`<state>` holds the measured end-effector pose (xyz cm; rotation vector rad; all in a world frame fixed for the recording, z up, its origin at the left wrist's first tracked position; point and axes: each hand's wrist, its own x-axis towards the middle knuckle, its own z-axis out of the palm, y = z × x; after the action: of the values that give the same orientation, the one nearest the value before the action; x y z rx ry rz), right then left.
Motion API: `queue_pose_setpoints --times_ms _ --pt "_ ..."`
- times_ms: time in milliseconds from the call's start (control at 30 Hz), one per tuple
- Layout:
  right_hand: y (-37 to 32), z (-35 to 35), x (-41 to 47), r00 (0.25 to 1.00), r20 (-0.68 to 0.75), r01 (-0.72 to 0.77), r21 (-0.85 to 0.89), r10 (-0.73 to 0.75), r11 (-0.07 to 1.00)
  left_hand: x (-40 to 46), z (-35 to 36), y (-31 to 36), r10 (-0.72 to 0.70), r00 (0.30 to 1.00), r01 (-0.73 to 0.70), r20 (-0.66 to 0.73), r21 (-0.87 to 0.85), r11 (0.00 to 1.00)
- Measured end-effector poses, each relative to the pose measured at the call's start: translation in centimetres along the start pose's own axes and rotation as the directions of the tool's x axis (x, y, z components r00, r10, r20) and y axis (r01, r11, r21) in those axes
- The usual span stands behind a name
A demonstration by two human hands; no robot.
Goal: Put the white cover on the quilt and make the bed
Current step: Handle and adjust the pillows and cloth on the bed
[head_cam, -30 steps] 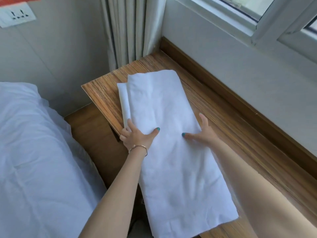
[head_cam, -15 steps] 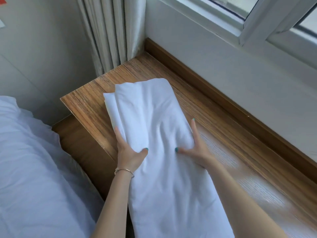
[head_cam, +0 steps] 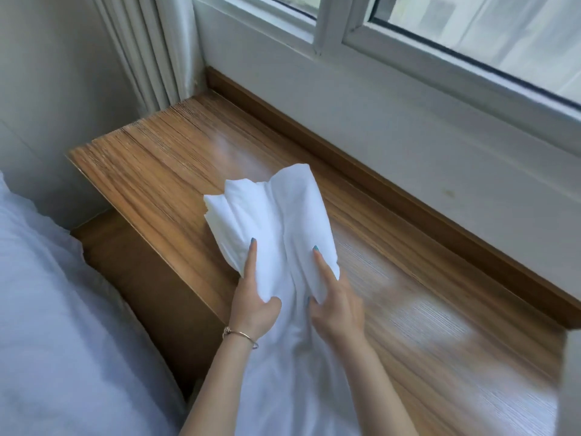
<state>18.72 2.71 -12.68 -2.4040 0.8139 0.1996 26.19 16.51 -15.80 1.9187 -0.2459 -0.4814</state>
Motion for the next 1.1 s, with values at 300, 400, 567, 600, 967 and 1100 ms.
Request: queue_pose_setpoints --times_ms 300,400,567,600,967,1100 --pt "10.7 -4.7 -13.0 0.994 -0.037 0.105 0.070 -0.103 0.992 -14.0 8.8 2.2 0.012 0.993 -0.023 0.114 0.093 0.995" --pt "11.5 -6.7 -13.5 0.991 -0.059 0.122 0.010 -0.121 0.992 -14.9 10.1 3.9 0.014 0.996 -0.022 0.085 0.096 0.995" --pt "12.8 -9.8 -13.9 0.981 -0.160 0.116 0.030 -0.110 0.993 -14.7 12.2 7.0 0.120 0.992 -0.126 0.047 0.173 0.977" --pt "13.3 -10.3 -14.3 0.979 -0.170 0.120 0.049 -0.110 0.992 -14.9 12.6 7.5 0.123 0.992 -0.128 0.036 0.197 0.972" --pt "23.6 -15.1 -20.7 0.918 -0.219 0.366 0.147 -0.330 0.919 -24.7 21.3 11.3 0.161 0.972 -0.096 -0.171 0.338 0.936" --pt "30.4 -17.9 -26.0 0.865 -0.140 0.494 0.071 -0.482 0.867 -33.9 27.8 11.9 0.179 0.916 -0.086 -0.359 0.262 0.961"
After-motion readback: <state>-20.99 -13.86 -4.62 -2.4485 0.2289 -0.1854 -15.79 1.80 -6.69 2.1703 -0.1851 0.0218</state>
